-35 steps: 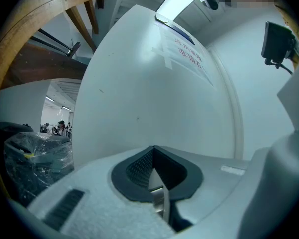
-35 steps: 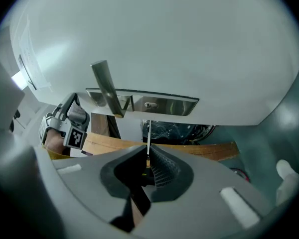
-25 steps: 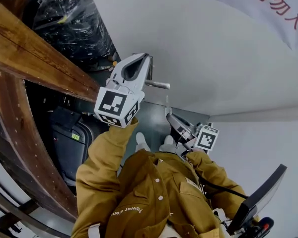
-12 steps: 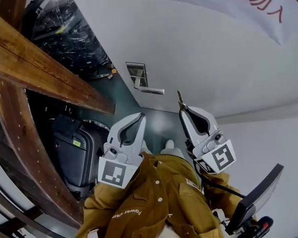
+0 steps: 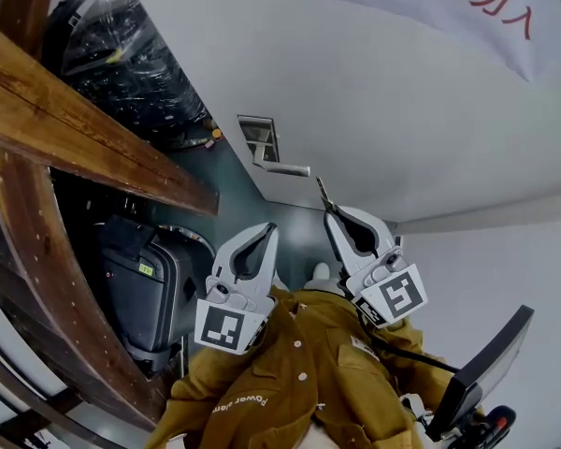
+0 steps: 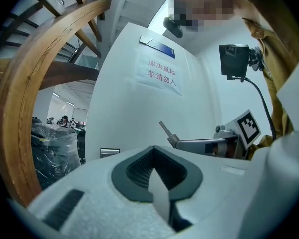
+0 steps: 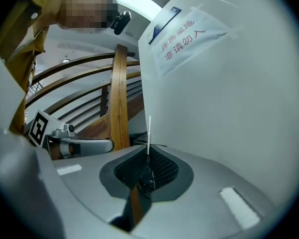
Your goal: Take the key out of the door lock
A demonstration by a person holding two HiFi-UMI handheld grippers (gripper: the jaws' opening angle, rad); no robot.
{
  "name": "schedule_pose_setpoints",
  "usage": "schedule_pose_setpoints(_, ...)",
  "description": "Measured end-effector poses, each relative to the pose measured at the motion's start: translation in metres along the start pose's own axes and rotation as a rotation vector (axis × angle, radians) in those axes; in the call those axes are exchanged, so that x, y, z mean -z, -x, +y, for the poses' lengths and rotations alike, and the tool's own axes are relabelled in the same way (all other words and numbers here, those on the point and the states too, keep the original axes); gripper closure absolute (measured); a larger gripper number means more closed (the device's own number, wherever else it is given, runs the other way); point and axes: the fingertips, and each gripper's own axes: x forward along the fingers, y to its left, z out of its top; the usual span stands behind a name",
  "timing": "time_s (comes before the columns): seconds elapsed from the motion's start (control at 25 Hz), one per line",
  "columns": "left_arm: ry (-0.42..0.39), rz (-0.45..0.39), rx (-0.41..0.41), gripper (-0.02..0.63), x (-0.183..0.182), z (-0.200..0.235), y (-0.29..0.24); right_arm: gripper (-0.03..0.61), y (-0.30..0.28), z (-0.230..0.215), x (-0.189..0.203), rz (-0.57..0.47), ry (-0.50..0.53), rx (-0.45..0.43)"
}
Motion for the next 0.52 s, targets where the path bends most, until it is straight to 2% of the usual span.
schedule_pose_setpoints(0.16,0.006,0.005,0.008,0.612,0.002,-0.003,-0.001,0.551,0.002,-0.005,0.000,0.001,-0.008,0.013)
schedule_pose_setpoints(0.52,0.003,0.010,0.019,0.612,0.006,-0.012,0.000,0.551,-0.011,0.012,0.005,0.008,-0.031,-0.047)
